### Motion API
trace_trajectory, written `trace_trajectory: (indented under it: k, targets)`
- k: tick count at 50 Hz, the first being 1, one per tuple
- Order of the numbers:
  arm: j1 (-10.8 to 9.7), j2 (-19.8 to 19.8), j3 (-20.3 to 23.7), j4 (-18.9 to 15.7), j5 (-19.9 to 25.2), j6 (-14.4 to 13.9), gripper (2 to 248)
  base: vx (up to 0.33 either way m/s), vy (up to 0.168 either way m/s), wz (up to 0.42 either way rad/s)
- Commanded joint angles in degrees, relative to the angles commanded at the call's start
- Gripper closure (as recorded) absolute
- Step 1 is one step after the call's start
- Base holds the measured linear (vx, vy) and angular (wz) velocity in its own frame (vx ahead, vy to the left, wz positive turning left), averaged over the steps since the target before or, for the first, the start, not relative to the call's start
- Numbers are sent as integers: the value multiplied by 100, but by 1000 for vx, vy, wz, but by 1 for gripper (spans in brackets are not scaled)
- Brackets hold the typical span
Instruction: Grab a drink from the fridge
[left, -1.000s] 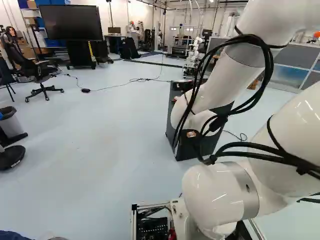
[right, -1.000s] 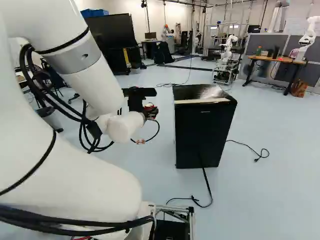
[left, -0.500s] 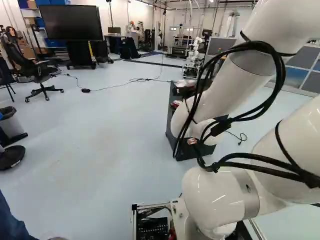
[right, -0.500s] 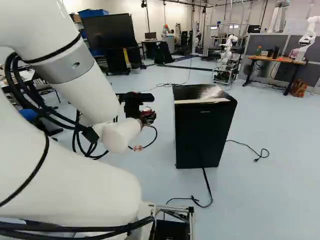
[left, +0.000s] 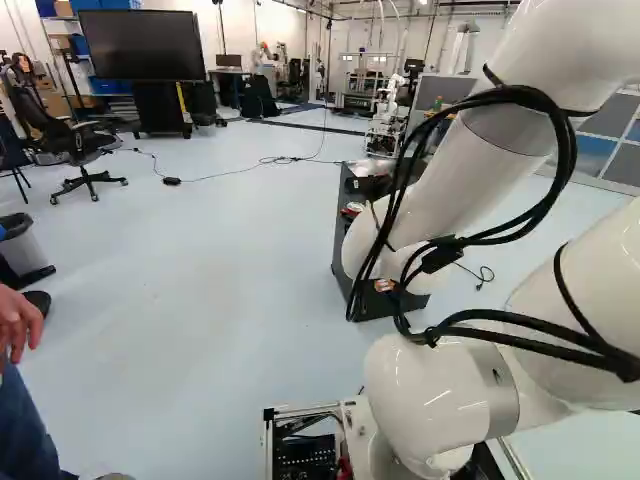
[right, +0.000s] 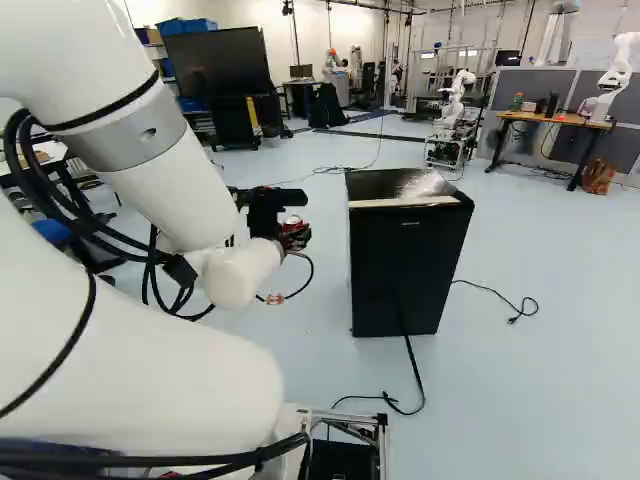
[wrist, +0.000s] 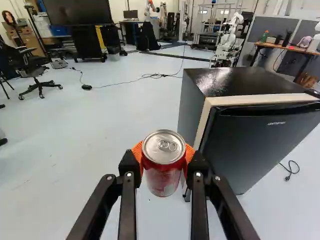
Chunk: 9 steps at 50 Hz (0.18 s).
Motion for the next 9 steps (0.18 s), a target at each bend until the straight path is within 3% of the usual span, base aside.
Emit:
trace_trajectory:
  k: [9]
  targets:
    - [0, 0, 0, 0, 0, 0, 152, 0, 0, 0]
